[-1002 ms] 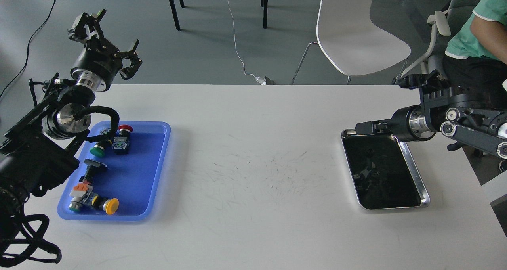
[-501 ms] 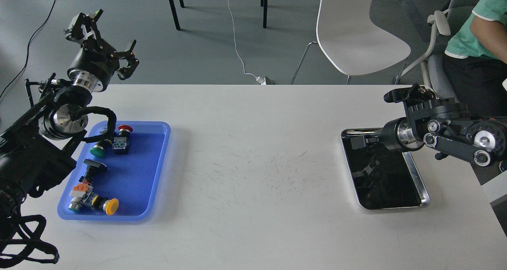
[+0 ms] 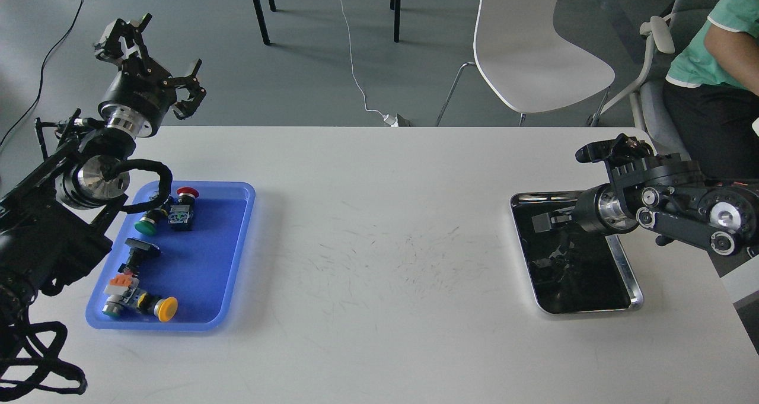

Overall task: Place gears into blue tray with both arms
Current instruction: 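Lower the right gripper and grasp a small black part in the metal tray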

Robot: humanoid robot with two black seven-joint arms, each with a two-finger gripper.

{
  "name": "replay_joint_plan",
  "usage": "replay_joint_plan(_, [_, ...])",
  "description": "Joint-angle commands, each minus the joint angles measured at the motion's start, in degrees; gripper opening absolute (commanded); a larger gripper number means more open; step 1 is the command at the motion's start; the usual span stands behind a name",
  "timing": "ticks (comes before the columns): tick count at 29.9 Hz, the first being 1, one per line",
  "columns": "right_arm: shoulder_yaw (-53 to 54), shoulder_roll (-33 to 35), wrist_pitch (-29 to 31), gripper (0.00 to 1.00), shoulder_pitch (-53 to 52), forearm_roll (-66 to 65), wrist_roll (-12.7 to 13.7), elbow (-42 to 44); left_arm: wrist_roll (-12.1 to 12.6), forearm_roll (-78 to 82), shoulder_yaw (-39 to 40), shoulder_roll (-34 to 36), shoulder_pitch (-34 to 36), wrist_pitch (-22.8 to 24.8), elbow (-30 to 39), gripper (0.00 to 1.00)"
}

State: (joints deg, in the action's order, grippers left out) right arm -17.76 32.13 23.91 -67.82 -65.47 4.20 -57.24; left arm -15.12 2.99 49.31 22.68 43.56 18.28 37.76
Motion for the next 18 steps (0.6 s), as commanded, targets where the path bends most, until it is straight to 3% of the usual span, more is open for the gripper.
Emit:
replay_joint_plan(1, [-0.08,-0.05,0.00,0.70,0.23,0.00,-0.07,0.11,0.00,-0.01,0.00,-0.01,0.04,0.00,0.03,0.98])
replay_joint_plan(7, [-0.08,-0.05,0.00,0.55,0.76,-0.09,-0.16,0.20,0.00,-0.01,0.00,0.08,0.04,0.00,0.03,0.98])
replay_joint_plan(9, [-0.25,-0.05,0.00,0.43,0.84,-0.09,-0.16,0.46,0.00,-0.01,0.00,0.17,0.04,0.00,-0.06,0.98])
replay_joint_plan(12, [-1.66,-0.05,0.00,0.39,0.67,-0.09,-0.51,0.99,0.00,0.17,0.00,0.35,0.04,0.00,0.03,0.98])
replay_joint_plan(15, [-1.84,-0.05,0.17,0.19,0.67,0.00,-0.86,0.90,0.00,0.17,0.00,0.34,-0.05,0.00,0.03,0.98])
replay_joint_plan(18, [-1.84,-0.05,0.26,0.12,0.58,0.00,-0.86,0.90,0.00,0.17,0.00,0.26,-0.05,0.00,0.03,0.98])
